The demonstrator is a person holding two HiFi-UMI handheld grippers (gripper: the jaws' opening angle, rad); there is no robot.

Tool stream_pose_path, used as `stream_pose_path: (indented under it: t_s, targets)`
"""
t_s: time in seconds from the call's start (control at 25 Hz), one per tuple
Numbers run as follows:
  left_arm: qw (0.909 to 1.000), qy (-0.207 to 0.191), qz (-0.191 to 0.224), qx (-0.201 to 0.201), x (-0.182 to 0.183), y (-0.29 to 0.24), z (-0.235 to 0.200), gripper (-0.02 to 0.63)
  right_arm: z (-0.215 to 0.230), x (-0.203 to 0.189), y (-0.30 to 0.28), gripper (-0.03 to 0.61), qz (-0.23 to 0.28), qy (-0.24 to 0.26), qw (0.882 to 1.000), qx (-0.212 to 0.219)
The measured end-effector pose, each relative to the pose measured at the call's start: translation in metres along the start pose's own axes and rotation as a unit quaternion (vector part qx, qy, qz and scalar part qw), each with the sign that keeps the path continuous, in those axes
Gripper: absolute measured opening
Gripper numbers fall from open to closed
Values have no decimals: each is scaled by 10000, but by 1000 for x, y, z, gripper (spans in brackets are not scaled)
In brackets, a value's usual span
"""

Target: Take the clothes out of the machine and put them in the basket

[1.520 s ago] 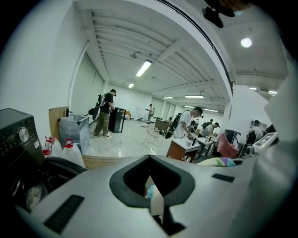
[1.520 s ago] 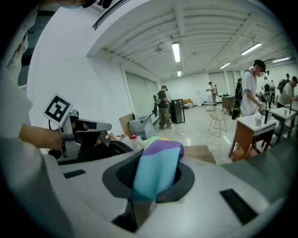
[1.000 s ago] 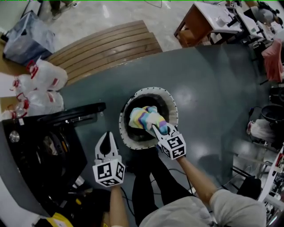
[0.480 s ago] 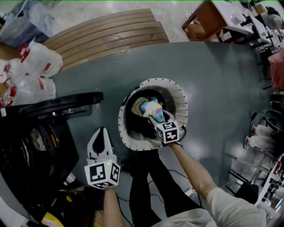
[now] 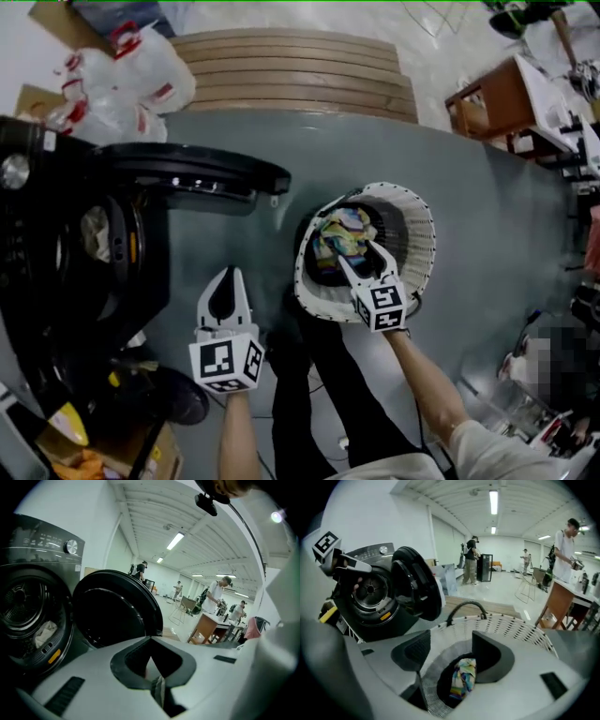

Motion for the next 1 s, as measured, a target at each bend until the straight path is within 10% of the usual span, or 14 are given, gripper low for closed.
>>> stream_pose_path:
  t_s: [0.4,1.0]
  targets:
    - [9879,476,735,1282,-29,132,-103,18,-195,55,1,44,689,1190,9767,1646]
    - [9386,1086,1370,2976,-98,310,-199,18,-486,93,-12,29,1405,2402,8949,3490]
Point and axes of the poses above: the fingertips, and each gripper's own axes: y backward along the fingers, z to its right, x out of its top, the point moved 4 cm from there along y, backward along the fingers, and after that the axes turned 14 degrees about -x, right-handed, at the moved point
